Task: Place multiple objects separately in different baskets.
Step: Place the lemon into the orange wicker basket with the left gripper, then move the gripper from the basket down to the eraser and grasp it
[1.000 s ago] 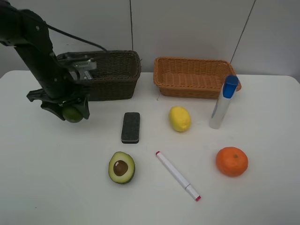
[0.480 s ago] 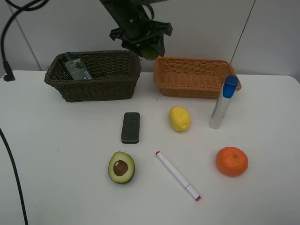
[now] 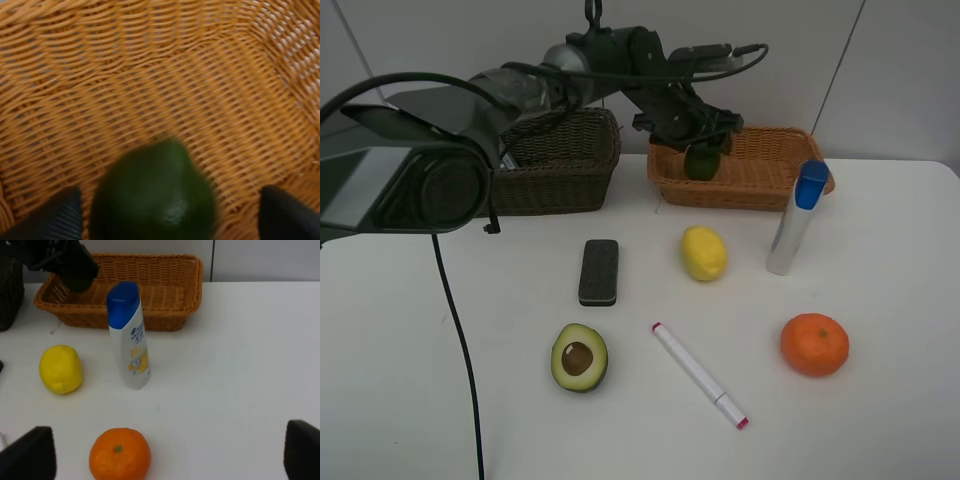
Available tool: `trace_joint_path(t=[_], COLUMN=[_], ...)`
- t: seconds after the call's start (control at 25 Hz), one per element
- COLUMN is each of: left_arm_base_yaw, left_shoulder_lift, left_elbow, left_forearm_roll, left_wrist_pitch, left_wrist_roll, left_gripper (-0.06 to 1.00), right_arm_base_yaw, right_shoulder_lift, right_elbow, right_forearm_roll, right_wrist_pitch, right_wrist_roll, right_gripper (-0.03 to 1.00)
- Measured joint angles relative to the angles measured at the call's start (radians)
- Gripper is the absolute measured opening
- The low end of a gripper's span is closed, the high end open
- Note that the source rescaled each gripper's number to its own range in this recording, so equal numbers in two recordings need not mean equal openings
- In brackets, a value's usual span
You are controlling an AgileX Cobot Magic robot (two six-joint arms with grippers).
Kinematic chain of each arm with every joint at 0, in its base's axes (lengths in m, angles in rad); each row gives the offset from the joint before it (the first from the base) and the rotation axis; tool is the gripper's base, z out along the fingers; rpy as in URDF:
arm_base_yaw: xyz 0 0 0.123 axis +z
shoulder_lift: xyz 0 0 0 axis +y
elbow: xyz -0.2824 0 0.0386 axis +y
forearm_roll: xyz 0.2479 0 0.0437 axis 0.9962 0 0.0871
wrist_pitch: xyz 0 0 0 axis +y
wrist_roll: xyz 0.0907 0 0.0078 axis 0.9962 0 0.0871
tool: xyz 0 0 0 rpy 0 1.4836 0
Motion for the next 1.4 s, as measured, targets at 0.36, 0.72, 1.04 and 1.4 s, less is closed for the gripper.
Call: trace_joint_path(t=[0.36, 0.72, 1.04, 1.4], left_arm_base_yaw=[0.004, 0.004, -0.01, -0.037], left_shoulder_lift=[-0.062, -0.334, -0.6, -0.686], left_elbow=[-0.006, 0.009, 0.418, 0.872], left_forearm_roll=[-0.018, -0.021, 0.018, 0.16], left_wrist_pitch=[0.151, 0.548, 0.548, 0.51], left_wrist_roll=[0.0, -0.091, -0.173, -0.337], left_gripper=[1.0, 1.0, 1.0, 1.0], right_arm_base_yaw=[0.0, 0.0, 0.0, 0.0], right_shoulder_lift=[0.0, 0.0, 0.0, 0.0], right_elbow=[0.0, 0.0, 0.0, 0.0], right_forearm_roll=[0.0, 0.0, 0.0, 0.0], right_wrist_pitch=[0.0, 0.0, 0.0, 0.0], right_wrist_roll=[0.0, 0.0, 0.0, 0.0], right_gripper=[1.0, 1.0, 1.0, 1.0])
